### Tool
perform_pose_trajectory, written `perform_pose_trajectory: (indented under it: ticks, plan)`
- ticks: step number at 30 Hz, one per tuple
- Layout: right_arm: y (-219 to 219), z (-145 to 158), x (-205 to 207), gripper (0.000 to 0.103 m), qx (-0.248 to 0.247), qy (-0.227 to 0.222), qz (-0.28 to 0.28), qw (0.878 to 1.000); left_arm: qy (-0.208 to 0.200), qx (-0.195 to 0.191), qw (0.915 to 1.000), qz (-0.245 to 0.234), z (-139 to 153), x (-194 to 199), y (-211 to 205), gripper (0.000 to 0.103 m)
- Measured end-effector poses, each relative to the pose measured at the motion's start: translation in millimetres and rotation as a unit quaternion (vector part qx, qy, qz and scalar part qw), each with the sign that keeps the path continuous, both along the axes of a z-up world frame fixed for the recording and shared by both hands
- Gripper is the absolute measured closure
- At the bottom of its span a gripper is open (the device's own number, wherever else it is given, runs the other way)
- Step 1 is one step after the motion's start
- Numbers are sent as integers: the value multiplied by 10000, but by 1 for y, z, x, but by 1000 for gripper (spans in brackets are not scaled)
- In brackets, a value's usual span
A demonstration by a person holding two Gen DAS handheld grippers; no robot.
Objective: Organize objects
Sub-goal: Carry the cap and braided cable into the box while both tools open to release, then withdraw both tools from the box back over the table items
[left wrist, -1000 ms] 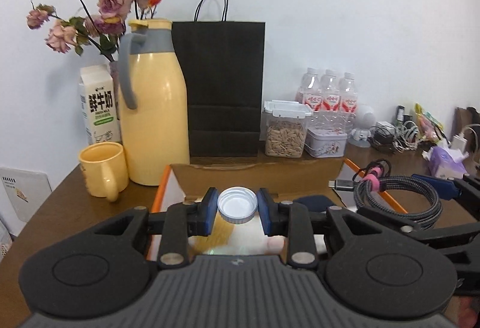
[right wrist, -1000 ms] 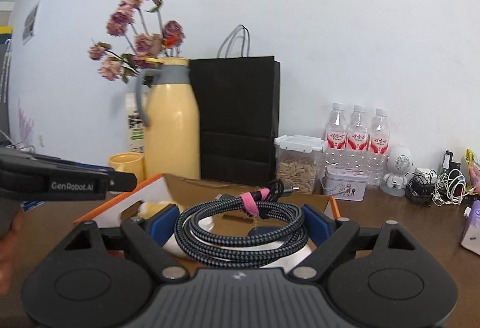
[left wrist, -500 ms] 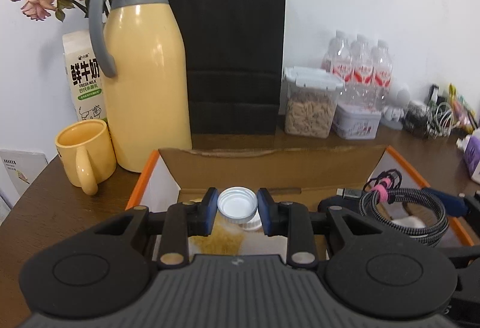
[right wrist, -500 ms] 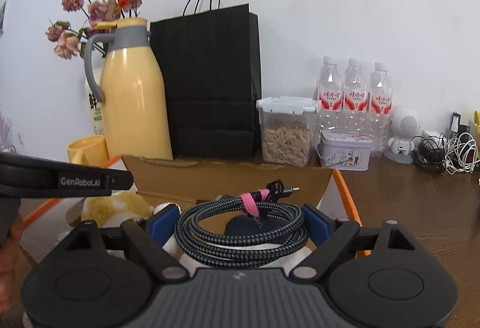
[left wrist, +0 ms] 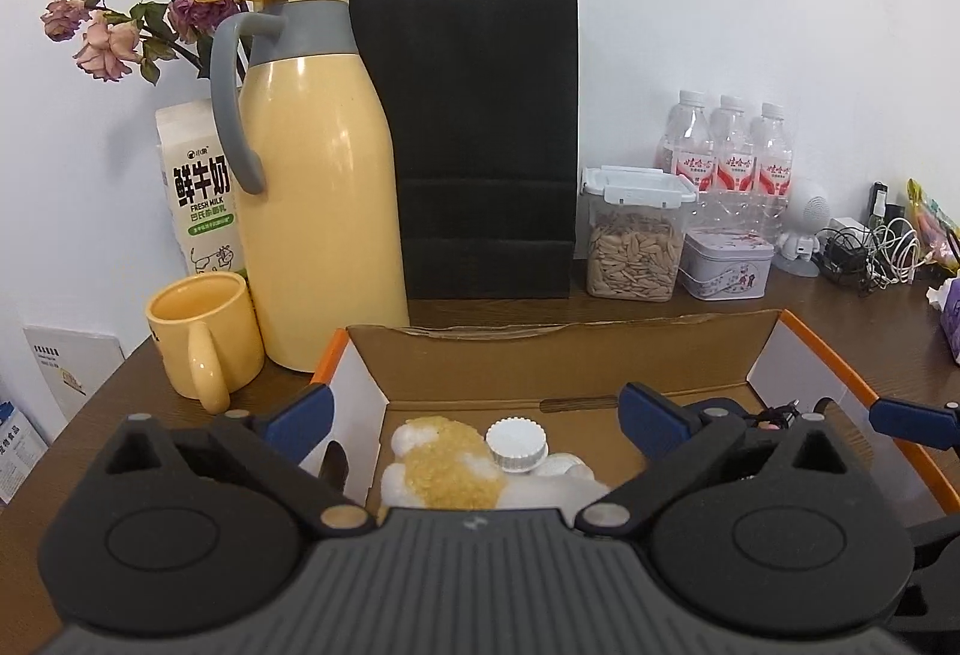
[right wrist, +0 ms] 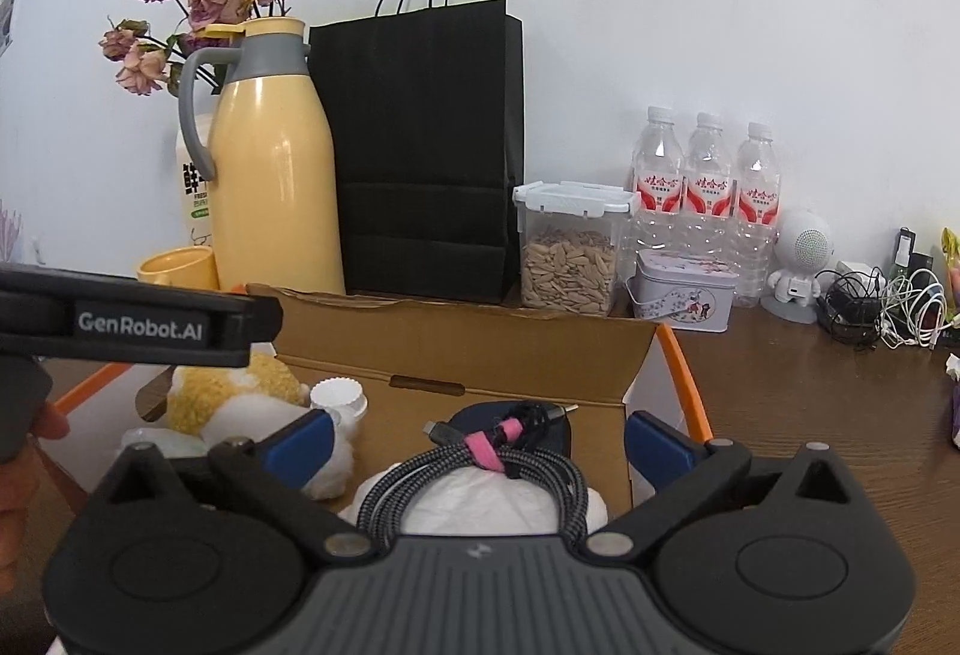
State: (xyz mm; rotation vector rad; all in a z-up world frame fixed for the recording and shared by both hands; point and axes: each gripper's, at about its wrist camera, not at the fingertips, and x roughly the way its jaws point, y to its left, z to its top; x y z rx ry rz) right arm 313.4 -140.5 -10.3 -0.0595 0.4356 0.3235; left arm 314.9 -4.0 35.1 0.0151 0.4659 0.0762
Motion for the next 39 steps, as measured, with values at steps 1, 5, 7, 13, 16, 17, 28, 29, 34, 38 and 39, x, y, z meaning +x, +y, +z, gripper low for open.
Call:
perform_pose_trajectory:
  ticks: [1, 5, 7, 13, 16, 17, 28, 29, 34, 38, 39]
  plan:
    - [0, 1, 0, 0, -3, -2, 5, 10000, 8, 5, 10000, 9, 0, 0, 0, 0]
    - [-2, 6, -5, 0, 17, -79, -4, 10000, -63, -2, 10000, 5, 5, -6, 1, 0]
    - [-4, 8, -8, 0, 5, -129, -46, 9999, -131, -4, 9999, 26, 10, -11, 1, 0]
    - [-7, 22, -29, 0, -69, -357, 29, 9993, -389, -28, 9992, 32, 28, -38, 2, 0]
    - [-10, 34, -47, 0, -110, -537, 104, 9984, -537, -64, 9985, 26, 35, -59, 7, 0]
    - [-11, 37, -52, 0, -129, -587, 122, 9981, -558, -61, 9984, 3, 37, -66, 8, 0]
    - [-23, 43, -123, 0, -297, -559, 235, 9977, -586, 106, 9982, 39, 41, -135, 25, 0]
    - [-24, 40, -128, 0, -317, -510, 235, 9979, -566, 122, 9983, 49, 40, -140, 27, 0]
    - [-30, 27, -151, 0, -417, -270, 209, 9985, -374, 180, 9990, 157, 29, -163, 39, 0]
    - [-34, 13, -162, 0, -477, -64, 194, 9987, -178, 207, 9993, 240, 16, -177, 49, 0]
    - [-35, 10, -164, 0, -490, -2, 197, 9986, -121, 220, 9993, 271, 12, -180, 51, 0]
